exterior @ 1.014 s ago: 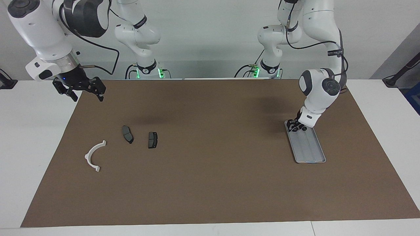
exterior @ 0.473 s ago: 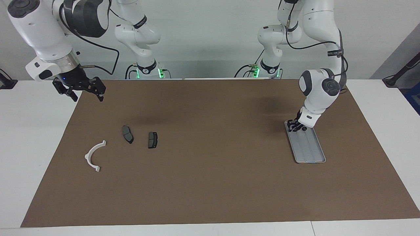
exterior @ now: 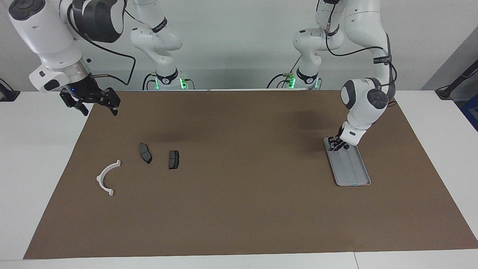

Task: Place bearing gear from tray to pile
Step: 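Lift the bearing with the left gripper and carry it toward the table center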

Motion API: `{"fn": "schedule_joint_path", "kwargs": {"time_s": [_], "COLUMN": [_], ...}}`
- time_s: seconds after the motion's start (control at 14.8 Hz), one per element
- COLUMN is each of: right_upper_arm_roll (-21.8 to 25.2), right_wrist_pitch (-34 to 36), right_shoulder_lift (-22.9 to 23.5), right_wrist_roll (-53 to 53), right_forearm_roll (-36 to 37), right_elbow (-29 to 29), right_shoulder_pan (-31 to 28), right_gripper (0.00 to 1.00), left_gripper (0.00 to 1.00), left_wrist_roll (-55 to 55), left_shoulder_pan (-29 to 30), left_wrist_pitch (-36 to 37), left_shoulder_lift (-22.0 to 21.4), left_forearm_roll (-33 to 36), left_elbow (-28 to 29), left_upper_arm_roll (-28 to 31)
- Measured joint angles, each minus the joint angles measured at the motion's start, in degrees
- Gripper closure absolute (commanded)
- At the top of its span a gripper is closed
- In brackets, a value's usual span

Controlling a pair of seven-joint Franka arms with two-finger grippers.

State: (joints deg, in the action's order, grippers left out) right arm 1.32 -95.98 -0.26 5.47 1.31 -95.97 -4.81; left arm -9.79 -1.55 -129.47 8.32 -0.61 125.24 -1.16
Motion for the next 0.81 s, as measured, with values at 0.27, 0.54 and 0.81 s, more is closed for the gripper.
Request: {"fn": "schedule_joint_path", "kwargs": {"time_s": [0.27, 0.54, 0.81], "right_upper_arm_roll": [0.0, 0.15, 0.24], "right_wrist_pitch": [0.0, 0.0, -0.65], "right_shoulder_lift": [0.0, 0.0, 0.0], "right_wrist_roll": [0.0, 0.02, 0.01], "right_forearm_roll": [0.0, 0.09, 0.09], "right_elbow": [0.0, 0.0, 0.0], "right_shoulder_pan": [0.0, -0.06, -0.09], "right_gripper": [0.0, 0.0, 0.0], "left_gripper": [0.9, 0.9, 0.9], "left_wrist_roll": [-9.57, -24.17, -36.61], "left_shoulder_pan": [-5.63, -14.7, -23.02], "left_wrist_pitch": [5.65, 7.24, 9.59], "left_shoulder_lift": [0.0, 1.32, 5.33], "left_forearm_roll": [0.0, -0.12, -0.52], "left_elbow": [-6.32, -11.63, -19.88], "left_upper_arm_roll": [-0.22, -0.52, -0.56]}}
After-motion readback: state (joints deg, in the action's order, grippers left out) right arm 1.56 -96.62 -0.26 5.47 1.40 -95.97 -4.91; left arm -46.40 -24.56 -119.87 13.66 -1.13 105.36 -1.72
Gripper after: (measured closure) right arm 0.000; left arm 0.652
